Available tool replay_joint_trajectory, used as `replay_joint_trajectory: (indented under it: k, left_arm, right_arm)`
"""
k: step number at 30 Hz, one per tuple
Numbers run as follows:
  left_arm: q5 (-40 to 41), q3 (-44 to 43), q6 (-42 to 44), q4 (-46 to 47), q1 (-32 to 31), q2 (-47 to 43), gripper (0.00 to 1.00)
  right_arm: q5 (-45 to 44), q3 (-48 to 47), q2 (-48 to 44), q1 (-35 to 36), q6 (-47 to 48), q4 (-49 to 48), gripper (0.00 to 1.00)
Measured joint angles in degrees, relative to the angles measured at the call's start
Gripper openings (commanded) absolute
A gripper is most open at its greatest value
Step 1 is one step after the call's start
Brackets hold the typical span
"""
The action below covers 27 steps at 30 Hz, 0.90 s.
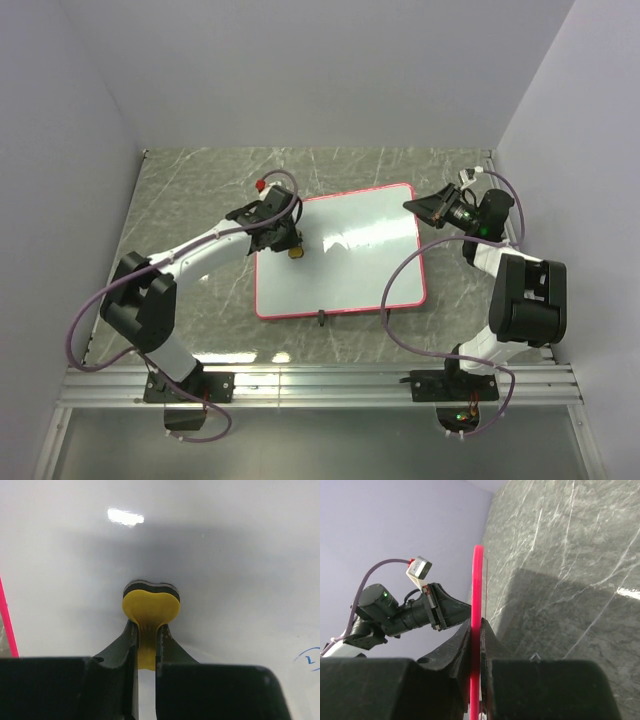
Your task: Erase the whiteboard
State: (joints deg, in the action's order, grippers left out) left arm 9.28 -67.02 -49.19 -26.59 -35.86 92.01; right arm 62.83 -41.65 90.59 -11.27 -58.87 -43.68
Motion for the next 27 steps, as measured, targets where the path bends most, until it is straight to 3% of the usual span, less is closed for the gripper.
replay_joint_trajectory:
  k: [4,12,16,21,27]
  left_arm:
    - [0.50,-5.35,1.55,-2.93,-1.77,3.74,0.00]
    - [0.72,-35.80,4.79,-8.28,-15.06,20.98,0.00]
    - [-2.49,-43.28,4.59,-7.32,-20.37,25.99,0.00]
    - [-4.44,-41.79,4.07,-5.51,-21.97,25.81,0.00]
    - [-4.37,-26.38,2.69,-1.62,-18.36,16.48,0.00]
  right_arm:
    - [-0.26,0.00,0.00,-0.04,-0.11,0.11,0.00]
    - [-1.22,0.00,0.00,-0.13,0.72,1.38,0.00]
    - [-1.05,0.00,0.00,-0.13,2.40,1.97,0.00]
    - [-0.66,0.00,0.00,-0.13,3.50,2.40,0.00]
    - [-0.68,0.00,0.00,0.02,3.65,2.60,0.00]
